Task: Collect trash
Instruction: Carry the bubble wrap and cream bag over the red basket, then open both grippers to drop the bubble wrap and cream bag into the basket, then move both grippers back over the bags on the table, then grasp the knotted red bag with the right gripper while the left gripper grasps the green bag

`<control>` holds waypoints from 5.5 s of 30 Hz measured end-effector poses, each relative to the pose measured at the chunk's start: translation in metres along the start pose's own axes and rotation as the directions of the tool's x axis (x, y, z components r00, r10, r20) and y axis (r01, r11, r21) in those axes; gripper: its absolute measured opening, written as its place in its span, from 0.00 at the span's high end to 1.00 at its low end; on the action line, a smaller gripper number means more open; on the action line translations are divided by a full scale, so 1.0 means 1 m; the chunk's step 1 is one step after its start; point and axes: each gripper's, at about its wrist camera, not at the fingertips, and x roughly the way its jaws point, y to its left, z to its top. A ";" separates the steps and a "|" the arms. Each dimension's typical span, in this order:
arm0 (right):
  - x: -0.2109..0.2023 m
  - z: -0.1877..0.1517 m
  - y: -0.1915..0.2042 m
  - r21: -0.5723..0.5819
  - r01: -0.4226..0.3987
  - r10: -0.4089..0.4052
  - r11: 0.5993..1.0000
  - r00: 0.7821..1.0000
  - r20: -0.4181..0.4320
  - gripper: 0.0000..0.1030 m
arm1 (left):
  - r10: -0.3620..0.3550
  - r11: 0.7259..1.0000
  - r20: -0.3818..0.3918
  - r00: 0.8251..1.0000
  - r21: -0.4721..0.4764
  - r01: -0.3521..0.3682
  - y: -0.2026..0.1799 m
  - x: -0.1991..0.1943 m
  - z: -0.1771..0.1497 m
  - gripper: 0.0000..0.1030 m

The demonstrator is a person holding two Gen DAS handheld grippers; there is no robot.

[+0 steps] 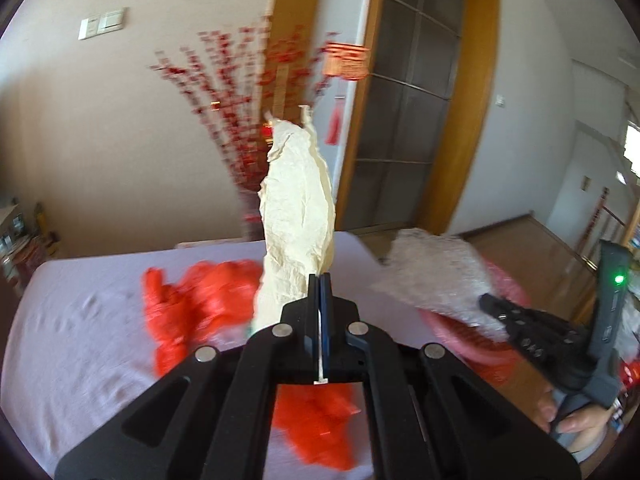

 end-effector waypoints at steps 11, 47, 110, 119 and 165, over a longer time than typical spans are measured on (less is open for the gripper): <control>-0.015 0.005 -0.048 0.085 0.089 -0.092 0.992 0.995 0.029 0.93 | -0.191 0.977 -0.069 0.979 0.077 0.197 -0.082 0.041 0.013 0.98; -0.020 0.003 -0.156 0.285 0.242 -0.259 0.927 0.966 0.024 0.93 | -0.328 0.932 -0.220 0.919 0.085 0.353 -0.203 0.164 -0.011 0.98; 0.047 -0.051 0.085 -0.106 -0.174 0.154 0.979 0.973 -0.171 0.52 | 0.332 0.912 -0.064 0.941 -0.232 -0.338 0.104 -0.027 -0.076 0.46; 0.077 -0.066 0.117 -0.131 -0.184 0.146 0.974 0.956 -0.256 0.52 | 0.326 0.907 -0.084 0.942 -0.255 -0.336 0.118 -0.027 -0.087 0.46; 0.054 -0.056 0.010 -0.003 0.017 -0.017 1.000 0.981 -0.195 0.70 | 0.119 0.992 -0.145 0.982 -0.021 -0.123 0.027 0.029 -0.111 0.41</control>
